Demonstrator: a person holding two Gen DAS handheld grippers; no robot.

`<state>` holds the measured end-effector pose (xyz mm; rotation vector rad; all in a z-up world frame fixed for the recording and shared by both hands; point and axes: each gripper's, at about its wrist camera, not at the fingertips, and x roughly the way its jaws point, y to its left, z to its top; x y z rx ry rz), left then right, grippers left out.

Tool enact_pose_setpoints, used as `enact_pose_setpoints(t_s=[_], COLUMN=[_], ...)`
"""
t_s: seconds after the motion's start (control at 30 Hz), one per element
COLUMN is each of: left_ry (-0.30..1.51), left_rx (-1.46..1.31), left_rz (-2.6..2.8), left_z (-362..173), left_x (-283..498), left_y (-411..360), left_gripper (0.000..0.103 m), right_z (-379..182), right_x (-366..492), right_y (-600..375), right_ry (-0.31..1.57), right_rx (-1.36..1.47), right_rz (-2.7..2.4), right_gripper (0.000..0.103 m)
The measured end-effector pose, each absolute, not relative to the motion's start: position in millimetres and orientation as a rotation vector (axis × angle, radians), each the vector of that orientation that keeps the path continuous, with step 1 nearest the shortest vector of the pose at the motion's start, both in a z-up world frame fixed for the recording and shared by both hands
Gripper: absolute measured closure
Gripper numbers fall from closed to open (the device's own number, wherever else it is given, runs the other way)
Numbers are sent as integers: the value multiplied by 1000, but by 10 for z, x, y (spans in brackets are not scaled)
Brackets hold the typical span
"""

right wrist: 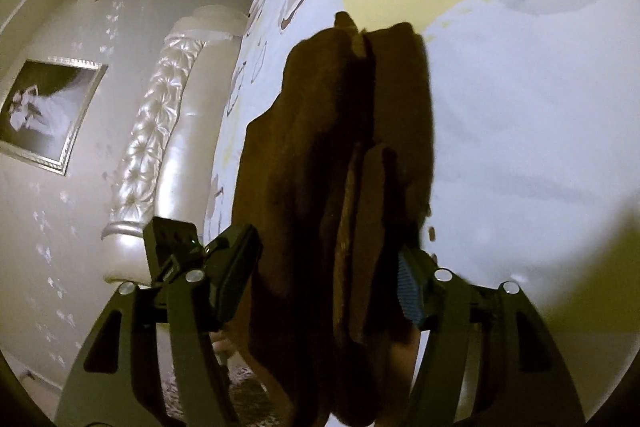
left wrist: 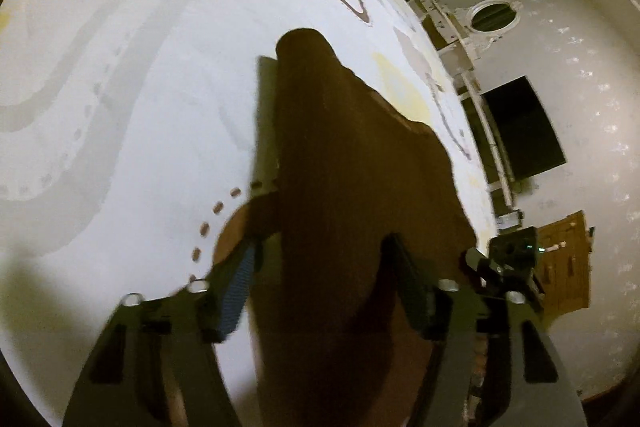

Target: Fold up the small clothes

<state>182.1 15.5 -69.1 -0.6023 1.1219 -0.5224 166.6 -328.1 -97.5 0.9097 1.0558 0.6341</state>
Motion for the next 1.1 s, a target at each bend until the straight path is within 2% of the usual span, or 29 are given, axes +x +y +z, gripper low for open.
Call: enact_pose_setpoints(t_s=[0.03, 0.13, 0.4, 0.57, 0.73, 0.87, 1.0, 1.1], left_ry=[1123, 1113, 1092, 1073, 1083, 1075, 1042, 1052], left_rx=[-588, -522, -486, -461, -484, -492, -488, -508], left_rz=[-519, -511, -500, -492, -482, -531, -533, -515], left_z=[-692, -681, -709, -648, -644, -627, -545, -560], left_x=[1818, 1796, 1809, 1815, 1842, 1817, 1850, 2035], left_y=[153, 98, 78, 59, 96, 124, 261, 334], left_gripper=[50, 61, 65, 76, 77, 70, 58, 51], right_z=[-976, -1044, -1070, -959, -989, -1057, -960, -926], right_x=[1669, 1675, 1659, 1666, 1712, 1666, 1601, 1729], right_y=[-3267, -3262, -3250, -3162, -3154, -3282, -3549, -3742], right_ry=[1059, 1075, 1050, 1013, 1010, 1020, 936, 897], right_rx=[887, 879, 880, 837, 856, 931, 954, 974], right_rz=[625, 620, 626, 612, 631, 653, 623, 570], right_gripper=[63, 73, 76, 76, 75, 67, 39, 33])
